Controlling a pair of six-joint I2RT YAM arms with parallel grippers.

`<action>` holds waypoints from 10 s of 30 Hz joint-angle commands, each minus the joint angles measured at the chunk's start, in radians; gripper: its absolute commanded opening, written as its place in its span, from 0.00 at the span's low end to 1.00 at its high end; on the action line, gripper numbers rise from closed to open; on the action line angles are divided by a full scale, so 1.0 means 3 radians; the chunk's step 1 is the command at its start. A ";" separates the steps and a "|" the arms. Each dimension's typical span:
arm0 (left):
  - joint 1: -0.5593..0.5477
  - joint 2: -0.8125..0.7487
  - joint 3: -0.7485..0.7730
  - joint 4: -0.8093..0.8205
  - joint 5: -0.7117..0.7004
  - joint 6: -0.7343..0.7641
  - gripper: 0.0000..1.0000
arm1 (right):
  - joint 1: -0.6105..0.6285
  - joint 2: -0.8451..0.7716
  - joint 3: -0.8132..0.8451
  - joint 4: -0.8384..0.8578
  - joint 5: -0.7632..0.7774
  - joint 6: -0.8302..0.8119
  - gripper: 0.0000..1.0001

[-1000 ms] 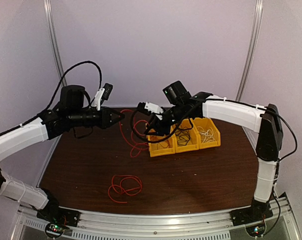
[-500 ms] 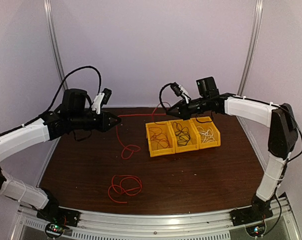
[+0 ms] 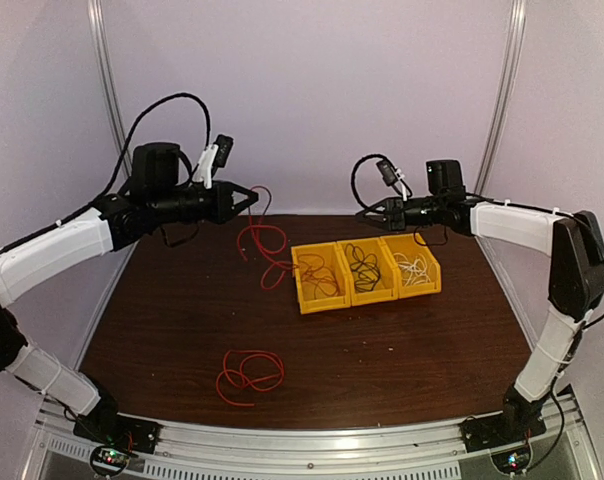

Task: Untangle the cables
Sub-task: Adjust the untangled cable, then place the untangled cable in the bin, then pick up the untangled cable from the corner of the board, then pull the untangled cable.

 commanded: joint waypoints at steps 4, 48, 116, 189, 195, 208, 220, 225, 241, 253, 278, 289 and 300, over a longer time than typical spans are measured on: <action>0.0022 0.0357 0.0663 0.0371 0.0359 0.0075 0.00 | -0.0153 -0.0507 -0.0126 -0.0726 0.0545 -0.0978 0.29; 0.0094 0.1873 0.0720 0.0630 0.0283 -0.0111 0.00 | -0.1051 -0.1441 -0.1520 -0.0704 0.0739 -0.1535 0.33; -0.0607 0.2665 0.2508 -0.1496 -0.1491 0.0019 0.44 | -0.1047 -0.1484 -0.1551 -0.0666 0.0631 -0.1485 0.36; 0.0319 -0.0815 -0.1480 -0.0288 -0.0796 0.0019 0.47 | 0.2363 0.1048 0.2289 -0.3100 0.1846 -0.2999 0.00; 0.0311 -0.1116 -0.1775 -0.0374 -0.0518 -0.0424 0.44 | 0.1902 0.1167 0.2277 -0.2748 0.1131 -0.2511 0.00; -0.0786 -0.1345 -0.2317 0.0062 -0.0220 -0.0115 0.42 | 0.1619 0.1098 0.1671 -0.2193 0.0871 -0.2127 0.00; -0.1118 -0.0460 -0.2525 0.0934 -0.0973 0.0347 0.36 | 0.1268 0.1326 0.1689 -0.1988 0.0383 -0.1695 0.00; -0.1121 -0.0094 -0.2433 0.0996 -0.1080 0.0536 0.36 | 0.1236 0.1350 0.1691 -0.1969 0.0345 -0.1669 0.00; -0.1120 0.0790 -0.1971 0.1106 -0.0847 0.1106 0.31 | 0.1179 0.1456 0.1799 -0.1984 0.0199 -0.1564 0.02; -0.1347 0.0663 -0.1979 0.0922 -0.0896 0.1152 0.00 | 0.0954 0.1317 0.1992 -0.2172 0.0250 -0.1633 0.02; -0.0034 -0.1759 -0.1387 -0.0337 -0.2618 0.0930 0.00 | -0.1647 -0.0078 0.1112 -0.1268 0.1469 -0.1252 0.00; 0.0007 -0.1829 -0.1487 -0.0236 -0.1851 0.0851 0.00 | -0.1648 -0.0170 0.0820 -0.0996 0.1189 -0.1045 0.01; -0.0034 -0.1119 -0.1608 0.0250 0.0394 0.0498 0.00 | -0.0351 -0.0546 0.0345 -0.3141 0.0665 -0.2844 0.03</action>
